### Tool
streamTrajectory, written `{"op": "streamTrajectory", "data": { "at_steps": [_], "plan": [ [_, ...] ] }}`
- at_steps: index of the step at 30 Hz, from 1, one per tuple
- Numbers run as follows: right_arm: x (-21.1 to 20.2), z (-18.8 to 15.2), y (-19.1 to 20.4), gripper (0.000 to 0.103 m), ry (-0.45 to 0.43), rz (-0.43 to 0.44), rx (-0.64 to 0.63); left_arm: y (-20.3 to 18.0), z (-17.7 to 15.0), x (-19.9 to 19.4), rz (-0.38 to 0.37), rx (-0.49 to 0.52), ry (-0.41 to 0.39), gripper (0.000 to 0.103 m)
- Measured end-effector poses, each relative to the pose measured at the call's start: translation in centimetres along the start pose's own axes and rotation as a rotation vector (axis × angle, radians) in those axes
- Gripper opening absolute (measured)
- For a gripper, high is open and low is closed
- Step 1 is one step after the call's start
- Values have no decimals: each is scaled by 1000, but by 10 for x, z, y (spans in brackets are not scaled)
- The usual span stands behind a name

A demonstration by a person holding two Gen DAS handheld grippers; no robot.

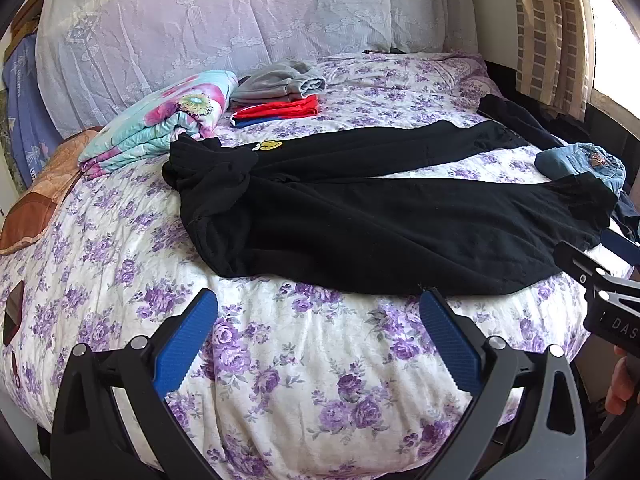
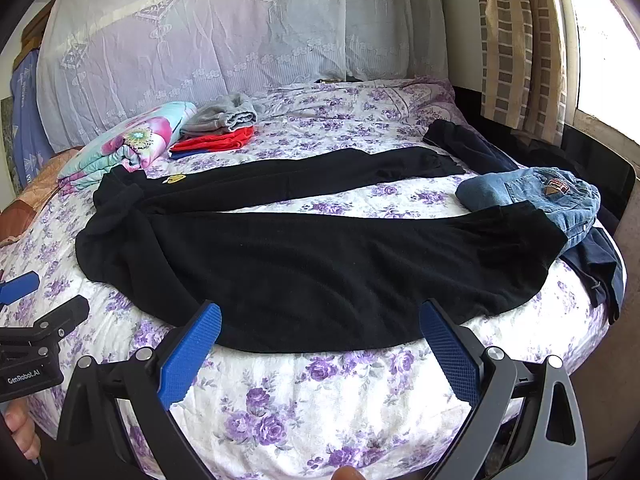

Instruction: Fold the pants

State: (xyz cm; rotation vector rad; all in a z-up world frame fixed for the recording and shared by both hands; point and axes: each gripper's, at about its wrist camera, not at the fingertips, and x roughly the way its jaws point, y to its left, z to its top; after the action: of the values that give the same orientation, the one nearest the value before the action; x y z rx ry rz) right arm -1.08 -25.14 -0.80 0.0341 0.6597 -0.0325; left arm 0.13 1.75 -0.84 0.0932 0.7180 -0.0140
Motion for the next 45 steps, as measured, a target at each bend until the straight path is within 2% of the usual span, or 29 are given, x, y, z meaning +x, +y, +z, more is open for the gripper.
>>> {"op": "streamTrajectory", "data": {
  "at_steps": [35, 37, 39, 41, 42, 45],
  "plan": [
    [16, -4, 3, 100, 33, 5, 1, 15, -1, 20, 10, -12, 38, 99],
    [17, -4, 2, 100, 25, -2, -3, 25, 1, 24, 11, -22, 34, 99],
    [19, -4, -1, 100, 29, -5, 6, 46, 4, 30, 55, -45, 24, 98],
    [22, -4, -2, 100, 43, -11, 8, 70, 12, 40, 115, -74, 31, 92],
    [24, -4, -3, 100, 48, -14, 9, 81, 16, 44, 126, -91, 37, 82],
    [27, -5, -4, 100, 57, -14, 8, 106, 34, 61, 112, -126, 49, 78]
  ]
}}
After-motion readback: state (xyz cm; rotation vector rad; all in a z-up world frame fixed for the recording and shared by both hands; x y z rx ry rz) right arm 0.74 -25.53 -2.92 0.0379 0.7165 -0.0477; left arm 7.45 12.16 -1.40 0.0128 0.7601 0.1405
